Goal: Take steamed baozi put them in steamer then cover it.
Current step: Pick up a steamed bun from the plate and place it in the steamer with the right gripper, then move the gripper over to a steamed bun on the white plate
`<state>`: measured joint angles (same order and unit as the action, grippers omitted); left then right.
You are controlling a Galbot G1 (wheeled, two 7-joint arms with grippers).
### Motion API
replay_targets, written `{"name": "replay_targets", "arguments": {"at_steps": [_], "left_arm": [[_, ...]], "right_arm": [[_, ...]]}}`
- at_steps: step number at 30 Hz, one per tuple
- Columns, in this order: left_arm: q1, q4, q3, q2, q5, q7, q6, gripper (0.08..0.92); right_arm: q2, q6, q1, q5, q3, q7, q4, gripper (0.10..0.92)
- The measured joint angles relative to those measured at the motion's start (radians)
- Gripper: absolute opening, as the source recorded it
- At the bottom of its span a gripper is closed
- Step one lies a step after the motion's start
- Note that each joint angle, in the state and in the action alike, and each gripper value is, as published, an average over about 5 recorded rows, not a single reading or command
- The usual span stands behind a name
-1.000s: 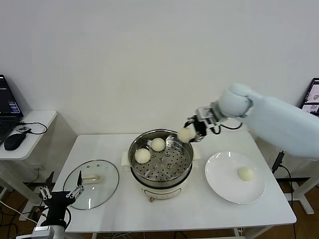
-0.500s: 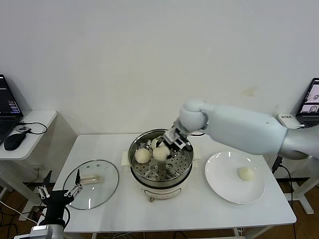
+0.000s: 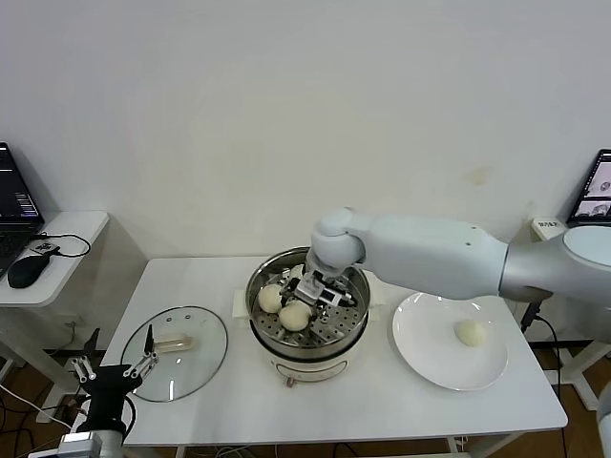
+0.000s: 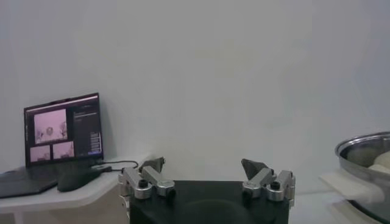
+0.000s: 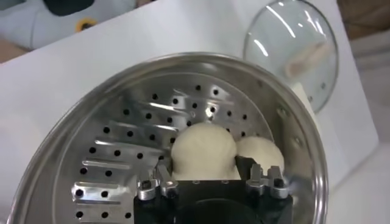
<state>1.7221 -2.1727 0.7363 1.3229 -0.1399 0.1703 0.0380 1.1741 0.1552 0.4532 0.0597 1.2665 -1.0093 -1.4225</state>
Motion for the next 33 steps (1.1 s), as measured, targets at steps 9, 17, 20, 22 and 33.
{"name": "replay_targets", "arguments": {"at_steps": [9,17,20,22,33], "left_arm": [[0.0,0.0,-0.003,0.005,0.001,0.002,0.001,0.823],[-0.001,-0.001,-0.002,0.004,0.001,0.002,0.001,0.823],[-0.001,-0.001,0.002,0.0,-0.001,0.002,0.001,0.823],[-0.002,-0.001,0.005,-0.004,-0.002,0.002,0.0,0.823],[-0.007,-0.013,0.008,-0.024,-0.007,0.0,-0.003,0.823]], "right_arm": [[-0.01,0.025,0.009,0.015,0.014,-0.01,-0.025,0.686],[-0.029,0.028,0.017,0.008,0.004,-0.004,-0.047,0.819],[-0.047,0.019,0.025,0.002,-0.01,-0.008,-0.057,0.822],[-0.063,0.008,0.031,0.0,-0.024,-0.01,-0.061,0.822],[-0.226,-0.178,0.065,-0.069,-0.122,-0.026,-0.102,0.823]]}}
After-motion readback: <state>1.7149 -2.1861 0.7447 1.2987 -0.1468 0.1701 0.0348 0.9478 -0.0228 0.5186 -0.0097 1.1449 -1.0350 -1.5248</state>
